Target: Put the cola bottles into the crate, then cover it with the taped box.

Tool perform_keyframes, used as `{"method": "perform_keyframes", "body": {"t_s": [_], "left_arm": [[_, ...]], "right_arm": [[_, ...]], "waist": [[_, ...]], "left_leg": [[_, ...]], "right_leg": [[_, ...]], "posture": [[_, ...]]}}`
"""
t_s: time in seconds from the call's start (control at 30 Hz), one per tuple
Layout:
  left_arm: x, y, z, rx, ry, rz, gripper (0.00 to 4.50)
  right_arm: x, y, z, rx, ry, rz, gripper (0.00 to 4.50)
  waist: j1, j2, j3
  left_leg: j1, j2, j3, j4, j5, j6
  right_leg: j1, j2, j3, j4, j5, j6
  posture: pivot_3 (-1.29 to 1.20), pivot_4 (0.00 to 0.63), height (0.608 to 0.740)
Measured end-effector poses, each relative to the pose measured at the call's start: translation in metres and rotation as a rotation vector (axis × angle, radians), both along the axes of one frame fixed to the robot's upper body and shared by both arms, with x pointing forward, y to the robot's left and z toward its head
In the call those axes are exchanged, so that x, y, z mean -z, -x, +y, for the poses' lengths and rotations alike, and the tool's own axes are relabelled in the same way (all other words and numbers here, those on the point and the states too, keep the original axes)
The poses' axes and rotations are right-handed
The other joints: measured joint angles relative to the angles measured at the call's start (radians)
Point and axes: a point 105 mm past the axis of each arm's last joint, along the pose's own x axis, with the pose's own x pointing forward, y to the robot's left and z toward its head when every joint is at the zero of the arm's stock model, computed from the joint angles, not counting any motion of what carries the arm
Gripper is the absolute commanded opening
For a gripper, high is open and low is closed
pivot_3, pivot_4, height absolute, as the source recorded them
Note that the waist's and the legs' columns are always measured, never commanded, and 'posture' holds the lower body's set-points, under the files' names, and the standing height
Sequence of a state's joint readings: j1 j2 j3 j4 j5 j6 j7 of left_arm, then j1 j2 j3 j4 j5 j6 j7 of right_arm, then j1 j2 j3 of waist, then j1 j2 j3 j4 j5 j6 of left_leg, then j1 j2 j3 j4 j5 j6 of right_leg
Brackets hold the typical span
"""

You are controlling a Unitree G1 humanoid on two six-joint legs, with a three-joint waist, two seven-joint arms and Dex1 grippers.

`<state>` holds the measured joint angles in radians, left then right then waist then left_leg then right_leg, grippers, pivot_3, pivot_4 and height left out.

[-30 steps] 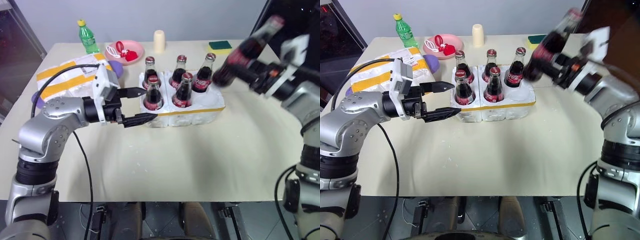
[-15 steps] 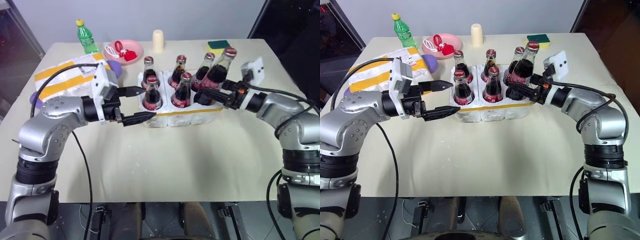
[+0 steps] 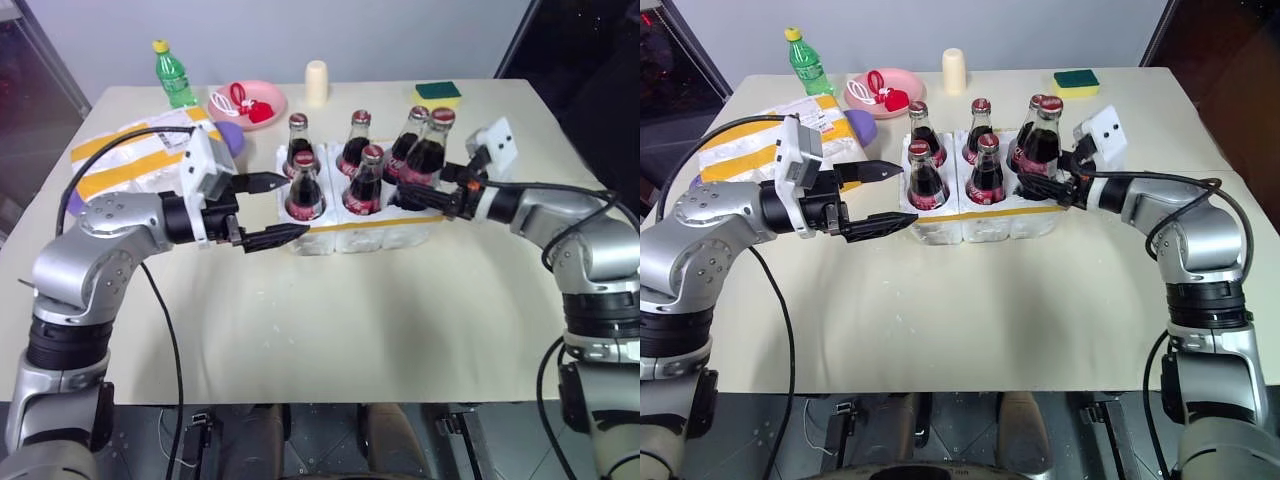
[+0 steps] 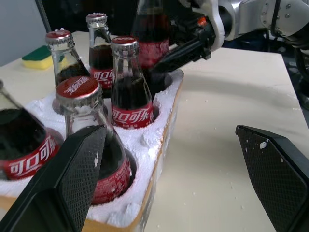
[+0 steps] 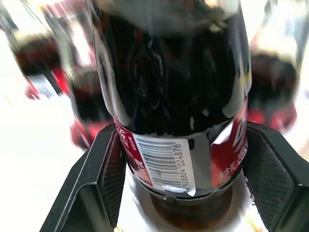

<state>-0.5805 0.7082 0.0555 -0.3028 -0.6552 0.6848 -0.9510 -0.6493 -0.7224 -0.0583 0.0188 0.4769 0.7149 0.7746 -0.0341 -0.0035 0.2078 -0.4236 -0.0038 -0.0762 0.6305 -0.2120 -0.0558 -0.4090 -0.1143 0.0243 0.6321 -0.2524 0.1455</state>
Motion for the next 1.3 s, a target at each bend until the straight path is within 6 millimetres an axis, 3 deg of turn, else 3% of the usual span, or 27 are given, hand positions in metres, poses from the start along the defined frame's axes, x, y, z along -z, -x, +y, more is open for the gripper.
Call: {"method": "perform_keyframes", "body": {"t_s": [0.27,0.33,0.4,0.63,0.73,0.83,0.97,1.1,1.3], "left_arm": [[-0.001,-0.001,0.000,-0.009,0.000,-0.013,4.50],[-0.002,-0.002,0.001,-0.011,-0.001,-0.022,4.50],[-0.001,-0.003,0.001,-0.011,-0.001,-0.023,4.50],[0.001,-0.006,0.004,-0.040,-0.006,-0.029,4.50],[0.015,-0.010,0.016,-0.109,-0.035,-0.017,4.50],[0.024,-0.025,0.052,-0.312,-0.093,-0.046,4.50],[0.023,-0.034,0.110,-0.572,-0.216,-0.151,4.50],[0.039,-0.034,0.182,-0.810,-0.481,-0.230,4.50],[0.057,-0.034,0.254,-0.990,-0.767,-0.307,4.50]], "right_arm": [[0.001,0.005,-0.001,-0.001,0.030,0.006,2.76],[0.003,0.001,0.002,-0.003,0.015,0.017,3.79],[0.008,-0.006,0.009,-0.006,-0.001,0.028,4.41],[0.009,-0.020,0.010,0.026,-0.027,0.024,4.41],[0.006,-0.017,0.007,0.034,-0.044,0.029,4.41],[-0.010,-0.005,-0.008,0.054,-0.055,0.013,4.41],[-0.058,0.017,-0.030,0.073,-0.104,-0.080,4.41],[-0.089,0.044,-0.053,0.088,-0.124,-0.128,4.41],[-0.080,0.072,-0.037,-0.035,-0.078,-0.101,4.41]], "waist": [[0.021,0.000,0.000],[0.019,0.000,0.000],[0.013,0.000,0.000],[0.012,-0.002,-0.001],[0.014,-0.001,-0.001],[0.020,-0.001,-0.001],[0.019,-0.001,-0.001],[0.017,-0.001,-0.001],[0.017,-0.001,-0.001]], "left_leg": [[-0.001,0.000,0.000,0.000,0.000,0.000],[-0.001,0.000,0.000,0.000,0.000,0.000],[0.000,0.000,0.000,0.000,0.000,0.000],[0.003,0.000,0.000,0.001,0.000,0.000],[0.004,0.000,0.000,0.000,0.000,0.000],[0.002,0.000,0.000,-0.001,0.000,0.000],[0.000,0.000,0.000,-0.002,0.000,0.000],[0.002,0.000,0.000,-0.003,0.000,0.000],[0.002,0.000,0.001,-0.002,0.000,0.000]], "right_leg": [[0.000,0.000,0.000,-0.001,0.000,0.000],[0.000,0.000,0.000,-0.001,0.000,0.000],[0.000,0.000,0.000,0.000,0.000,0.000],[0.003,0.000,0.000,0.000,0.000,0.000],[0.003,0.000,0.000,0.000,0.000,0.000],[0.001,0.000,0.000,0.000,0.000,0.000],[0.000,0.000,0.000,-0.001,0.000,0.000],[0.000,0.000,0.000,-0.001,0.000,-0.001],[0.000,-0.001,0.000,-0.001,0.000,-0.001]], "posture": [[0.00,0.150,0.739],[0.00,0.150,0.739],[0.00,0.150,0.739],[0.00,0.150,0.739],[0.00,0.150,0.739],[0.00,0.150,0.739],[0.00,0.150,0.739],[0.00,0.150,0.739],[0.00,0.150,0.739]]}}
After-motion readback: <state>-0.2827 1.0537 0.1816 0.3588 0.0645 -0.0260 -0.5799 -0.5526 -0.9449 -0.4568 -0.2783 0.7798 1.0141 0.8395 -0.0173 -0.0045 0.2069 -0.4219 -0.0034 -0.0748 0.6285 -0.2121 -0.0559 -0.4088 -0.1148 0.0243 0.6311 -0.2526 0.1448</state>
